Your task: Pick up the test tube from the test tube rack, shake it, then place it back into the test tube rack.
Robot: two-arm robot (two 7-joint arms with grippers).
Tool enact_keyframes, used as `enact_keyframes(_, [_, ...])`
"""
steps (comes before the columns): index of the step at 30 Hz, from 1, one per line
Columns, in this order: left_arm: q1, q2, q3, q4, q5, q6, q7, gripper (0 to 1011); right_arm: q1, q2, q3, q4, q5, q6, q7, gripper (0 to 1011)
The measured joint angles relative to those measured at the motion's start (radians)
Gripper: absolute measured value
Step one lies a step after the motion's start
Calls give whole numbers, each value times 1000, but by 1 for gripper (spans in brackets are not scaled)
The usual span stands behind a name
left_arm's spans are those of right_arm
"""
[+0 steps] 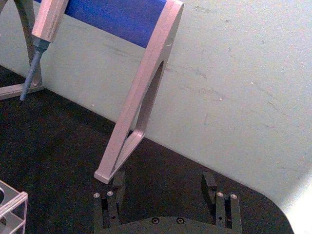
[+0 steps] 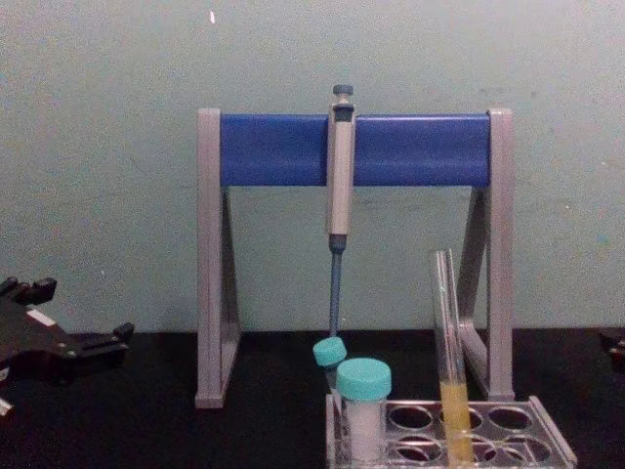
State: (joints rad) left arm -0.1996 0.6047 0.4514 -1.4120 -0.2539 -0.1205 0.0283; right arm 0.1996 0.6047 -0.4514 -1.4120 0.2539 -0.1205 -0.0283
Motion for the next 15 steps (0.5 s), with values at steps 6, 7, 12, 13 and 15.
enact_keyframes(6, [0,0,0,0,0,0,0,1010,0,0,0,0,0,0,0,1000])
enact_keyframes(7, [0,0,0,0,0,0,0,1009,0,0,0,0,0,0,0,1000])
enact_keyframes(12, [0,0,0,0,0,0,0,1010,0,0,0,0,0,0,0,1000])
enact_keyframes(13, [0,0,0,0,0,0,0,1010,0,0,0,0,0,0,0,1000])
enact_keyframes(15, [0,0,0,0,0,0,0,1010,0,0,0,0,0,0,0,1000])
